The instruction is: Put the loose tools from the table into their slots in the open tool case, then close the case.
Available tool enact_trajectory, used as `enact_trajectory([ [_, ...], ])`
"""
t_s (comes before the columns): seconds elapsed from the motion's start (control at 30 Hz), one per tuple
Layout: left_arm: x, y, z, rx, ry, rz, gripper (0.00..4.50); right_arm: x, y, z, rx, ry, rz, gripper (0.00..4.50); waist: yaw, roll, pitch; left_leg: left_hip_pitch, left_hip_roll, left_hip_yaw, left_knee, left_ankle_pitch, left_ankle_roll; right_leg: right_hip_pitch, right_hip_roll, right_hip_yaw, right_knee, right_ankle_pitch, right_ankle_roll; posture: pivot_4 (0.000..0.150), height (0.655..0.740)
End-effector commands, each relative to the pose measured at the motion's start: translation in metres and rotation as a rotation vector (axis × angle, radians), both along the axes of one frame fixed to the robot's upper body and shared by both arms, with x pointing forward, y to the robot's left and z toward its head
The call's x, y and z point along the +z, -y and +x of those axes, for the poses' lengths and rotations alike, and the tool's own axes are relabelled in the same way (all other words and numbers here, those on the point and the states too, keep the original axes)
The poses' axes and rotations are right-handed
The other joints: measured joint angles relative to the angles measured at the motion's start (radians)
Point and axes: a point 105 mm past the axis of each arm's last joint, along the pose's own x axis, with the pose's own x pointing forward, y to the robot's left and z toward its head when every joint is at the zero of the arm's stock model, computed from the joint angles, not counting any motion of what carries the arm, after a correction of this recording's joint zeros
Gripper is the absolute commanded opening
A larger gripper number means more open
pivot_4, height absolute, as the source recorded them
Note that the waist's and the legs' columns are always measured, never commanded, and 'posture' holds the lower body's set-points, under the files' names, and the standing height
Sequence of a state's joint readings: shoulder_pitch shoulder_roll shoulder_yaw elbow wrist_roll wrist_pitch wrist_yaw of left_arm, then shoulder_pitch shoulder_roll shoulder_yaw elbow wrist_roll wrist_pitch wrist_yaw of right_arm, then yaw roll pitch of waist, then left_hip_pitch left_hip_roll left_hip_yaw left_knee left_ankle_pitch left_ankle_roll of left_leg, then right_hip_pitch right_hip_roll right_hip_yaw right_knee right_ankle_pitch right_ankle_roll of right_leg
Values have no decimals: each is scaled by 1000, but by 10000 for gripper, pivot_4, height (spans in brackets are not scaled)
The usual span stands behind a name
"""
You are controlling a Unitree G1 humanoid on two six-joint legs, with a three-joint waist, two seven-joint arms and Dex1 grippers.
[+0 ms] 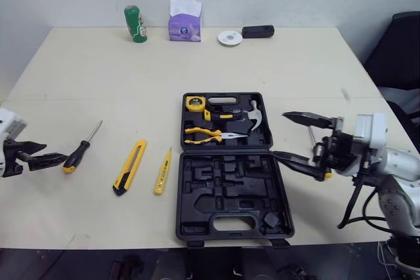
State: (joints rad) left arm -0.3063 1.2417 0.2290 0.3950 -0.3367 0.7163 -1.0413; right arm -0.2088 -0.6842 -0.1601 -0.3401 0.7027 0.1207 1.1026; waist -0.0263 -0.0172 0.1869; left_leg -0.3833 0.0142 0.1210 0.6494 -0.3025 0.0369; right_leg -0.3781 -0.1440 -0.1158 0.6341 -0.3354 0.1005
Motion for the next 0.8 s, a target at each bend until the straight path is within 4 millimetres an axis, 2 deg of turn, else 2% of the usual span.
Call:
enact_trajectory([
  [0.03,14,4,4,-47,14,67,44480,13,-9,-10,63,68,3,44428,0,0,0,-2,0,0,1,0,0,-1,0,0,0,0,0,1500,7400],
  [0.13,6,10,1,-135,-32,132,44480,12,-17,-12,98,88,-29,44428,-1,0,0,-3,0,0,3,1,1,-2,0,-1,1,0,0,1500,7400],
  [0.2,5,12,4,-139,-25,116,44480,12,-20,-14,113,90,-30,44428,-1,0,0,-3,0,0,3,1,1,-2,0,-1,1,0,0,1500,7400],
  [0.33,-9,12,7,-124,-40,97,44480,2,-26,-18,128,71,-31,44428,0,0,0,-3,0,0,2,1,1,-3,1,-1,2,0,0,1500,7400],
  [0.43,-14,11,9,-104,-40,108,44480,-8,-26,-19,134,63,-54,44428,1,0,0,-4,0,0,3,1,2,-3,1,-1,2,0,0,1500,7400],
  [0.67,-23,1,9,-54,-24,141,44480,-10,-25,-18,127,63,-47,44428,0,-2,0,-4,0,0,4,1,2,-3,1,-1,2,0,0,1500,7400],
  [0.8,-30,4,8,-50,-17,125,44480,-10,-22,-14,97,56,-31,44428,0,-2,0,-4,0,-1,4,1,2,-3,0,-1,3,0,0,1500,7400],
])
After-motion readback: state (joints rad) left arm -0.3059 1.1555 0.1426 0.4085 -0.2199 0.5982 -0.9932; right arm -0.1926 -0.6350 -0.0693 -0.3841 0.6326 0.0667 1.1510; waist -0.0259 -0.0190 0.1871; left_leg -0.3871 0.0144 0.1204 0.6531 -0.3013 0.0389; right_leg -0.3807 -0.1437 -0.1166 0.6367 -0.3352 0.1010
